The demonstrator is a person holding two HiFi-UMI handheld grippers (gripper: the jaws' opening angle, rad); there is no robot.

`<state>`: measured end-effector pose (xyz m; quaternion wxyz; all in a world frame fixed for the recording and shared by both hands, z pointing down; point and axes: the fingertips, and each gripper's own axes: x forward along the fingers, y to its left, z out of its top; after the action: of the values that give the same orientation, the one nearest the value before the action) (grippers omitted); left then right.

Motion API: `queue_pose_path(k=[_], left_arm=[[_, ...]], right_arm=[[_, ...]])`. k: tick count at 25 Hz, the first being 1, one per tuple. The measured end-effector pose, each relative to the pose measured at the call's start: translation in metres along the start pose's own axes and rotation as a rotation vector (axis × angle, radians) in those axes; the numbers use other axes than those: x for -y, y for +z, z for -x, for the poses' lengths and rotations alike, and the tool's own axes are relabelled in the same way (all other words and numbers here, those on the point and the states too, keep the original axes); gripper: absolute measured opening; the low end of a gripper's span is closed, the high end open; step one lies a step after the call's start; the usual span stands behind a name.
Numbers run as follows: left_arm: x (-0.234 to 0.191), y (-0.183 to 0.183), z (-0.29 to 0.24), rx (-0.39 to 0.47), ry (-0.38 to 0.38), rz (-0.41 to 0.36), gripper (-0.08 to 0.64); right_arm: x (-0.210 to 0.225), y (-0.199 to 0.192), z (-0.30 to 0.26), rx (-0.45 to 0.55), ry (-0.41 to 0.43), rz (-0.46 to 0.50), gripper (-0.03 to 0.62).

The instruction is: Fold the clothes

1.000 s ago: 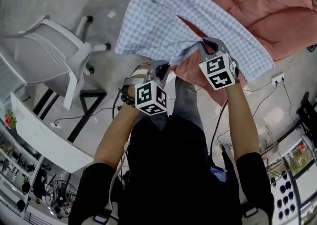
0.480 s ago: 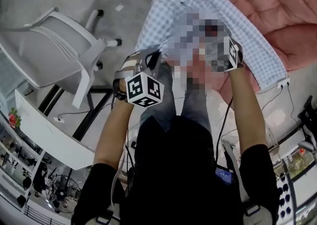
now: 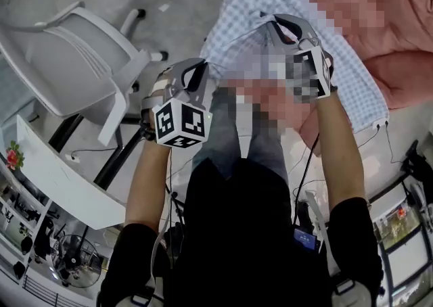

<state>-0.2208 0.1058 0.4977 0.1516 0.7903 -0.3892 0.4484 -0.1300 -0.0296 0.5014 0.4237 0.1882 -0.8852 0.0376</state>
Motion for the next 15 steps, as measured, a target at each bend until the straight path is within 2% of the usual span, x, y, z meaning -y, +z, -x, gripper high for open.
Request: queue_pose_path(k=[4, 8, 10, 11, 12, 15], left_arm=[[-0.030, -0.020, 0.008, -0.015, 0.057, 0.058, 0.020], [-0.038, -0.039, -0.004, -0.039, 0.066, 0.103, 0.021], [-0.032, -0.046, -0.013, -0.053, 0.045, 0.136, 0.023], [-0.030, -0.049, -0.016, -0.063, 0.030, 0.156, 0.045], [-0.028, -0.052, -0.018, -0.072, 0.018, 0.175, 0.097], [-0.021, -0.050, -0.014, -0.066, 0.012, 0.204, 0.110]], right_arm=[[-0.008, 0.040, -0.016, 0.058, 0.025, 0.012, 0.020], [-0.016, 0.043, -0.043, 0.026, 0.034, 0.019, 0.025], [-0.021, 0.035, -0.050, 0.004, 0.046, 0.013, 0.068], [-0.024, 0.032, -0.052, -0.006, 0.057, 0.013, 0.117], [-0.027, 0.030, -0.052, -0.012, 0.068, 0.017, 0.147], [-0.030, 0.024, -0.046, -0.009, 0.075, 0.039, 0.153]])
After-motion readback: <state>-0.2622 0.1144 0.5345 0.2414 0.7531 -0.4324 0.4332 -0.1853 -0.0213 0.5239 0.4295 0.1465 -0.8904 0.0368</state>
